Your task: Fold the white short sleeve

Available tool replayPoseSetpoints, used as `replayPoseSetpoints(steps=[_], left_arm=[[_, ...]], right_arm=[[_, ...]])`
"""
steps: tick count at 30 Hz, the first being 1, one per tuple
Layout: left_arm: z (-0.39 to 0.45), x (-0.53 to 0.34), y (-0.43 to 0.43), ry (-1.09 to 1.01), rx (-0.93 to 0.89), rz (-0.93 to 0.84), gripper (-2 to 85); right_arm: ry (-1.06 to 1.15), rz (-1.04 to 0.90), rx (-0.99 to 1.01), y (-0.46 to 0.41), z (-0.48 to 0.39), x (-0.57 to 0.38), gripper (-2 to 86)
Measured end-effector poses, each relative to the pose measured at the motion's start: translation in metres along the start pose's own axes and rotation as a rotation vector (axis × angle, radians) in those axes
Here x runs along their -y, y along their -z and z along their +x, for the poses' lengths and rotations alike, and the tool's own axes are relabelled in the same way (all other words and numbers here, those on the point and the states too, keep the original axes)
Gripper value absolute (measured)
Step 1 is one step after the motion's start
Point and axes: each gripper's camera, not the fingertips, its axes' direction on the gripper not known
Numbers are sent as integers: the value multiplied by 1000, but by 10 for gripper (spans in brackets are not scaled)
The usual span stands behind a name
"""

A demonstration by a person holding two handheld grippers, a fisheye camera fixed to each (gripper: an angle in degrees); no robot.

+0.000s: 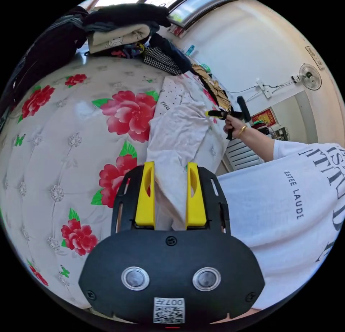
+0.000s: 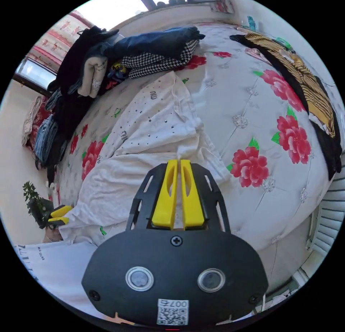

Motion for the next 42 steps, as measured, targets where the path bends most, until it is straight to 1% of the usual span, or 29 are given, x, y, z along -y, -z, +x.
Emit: replayPoseSetpoints(steps=[1, 3, 4, 5, 6, 7, 8, 9, 10, 11, 12, 13, 14, 15, 16, 18, 19, 21, 23, 25, 27, 28, 29, 31, 33, 35, 38, 40, 42], left_arm=[[-3, 5, -13, 15, 44, -45, 67], [-10, 15, -27, 42, 110, -126, 23], [-10, 23, -27, -3, 117, -137, 5], [-8, 26, -25, -35, 138, -135, 3], [-4, 34, -15, -100, 225, -113, -2], [0, 42, 2, -137, 335, -69, -3], [0, 47, 12, -140, 385, -41, -3], [-3, 54, 38, -119, 464, 36, -1], [-7, 58, 68, -76, 501, 144, 5], [-9, 59, 83, -47, 508, 197, 9], [-13, 58, 113, 18, 519, 293, 22], [-15, 51, 139, 69, 519, 376, 40], [-14, 47, 150, 79, 508, 410, 43], [-12, 35, 166, 85, 477, 464, 50], [-9, 21, 174, 84, 441, 492, 53], [-4, -2, 172, 92, 396, 478, 57], [-1, -18, 162, 97, 368, 442, 60], [2, -42, 139, 109, 325, 359, 65], [3, -65, 113, 144, 265, 279, 71], [4, -86, 84, 212, 151, 208, 82], [15, -89, 69, 187, 71, 198, 97], [29, -84, 65, 122, 65, 208, 107], [38, -81, 64, 78, 74, 213, 112], [75, -58, 56, -107, 140, 206, 129], [95, -40, 43, -216, 187, 175, 137], [103, -21, 24, -265, 197, 122, 145], [102, 1, -22, -252, 131, -52, 161], [105, 0, -55, -247, 181, -203, 167], [110, -8, -66, -260, 249, -267, 163]], right_arm=[[24, 37, 35, 9, -4, 0, 5], [110, 169, 198, 54, -25, -1, 1], [140, 202, 242, 66, -32, -2, 0], [218, 264, 327, 91, -48, -8, -1], [310, 318, 406, 115, -69, -18, -2], [361, 340, 445, 126, -80, -24, -2], [467, 370, 524, 145, -104, -39, -2], [571, 375, 610, 158, -129, -55, -2], [623, 367, 651, 162, -142, -64, -2], [716, 329, 720, 164, -169, -81, -2], [789, 265, 775, 158, -196, -97, -2], [819, 224, 799, 152, -209, -106, -2], [871, 141, 830, 137, -235, -122, -1], [926, 69, 826, 119, -260, -141, -1], [943, 37, 815, 110, -271, -150, 0], [984, -73, 748, 75, -309, -180, 3], [1000, -102, 710, 68, -318, -186, 4], [1096, -151, 502, 54, -345, -206, 14], [1127, -137, 388, 47, -353, -214, 20], [1145, -127, 344, 43, -351, -219, 23], [1095, -80, 316, 39, -338, -214, 29], [1071, -69, 310, 39, -333, -210, 31], [1009, -51, 300, 38, -321, -200, 37], [896, -29, 301, 38, -299, -176, 44], [741, 21, 288, 39, -262, -139, 54], [656, 57, 231, 39, -234, -110, 63], [577, 111, 80, 30, -192, -61, 77], [536, 91, 12, 19, -168, -24, 83], [519, 66, -45, 4, -143, 21, 89]])
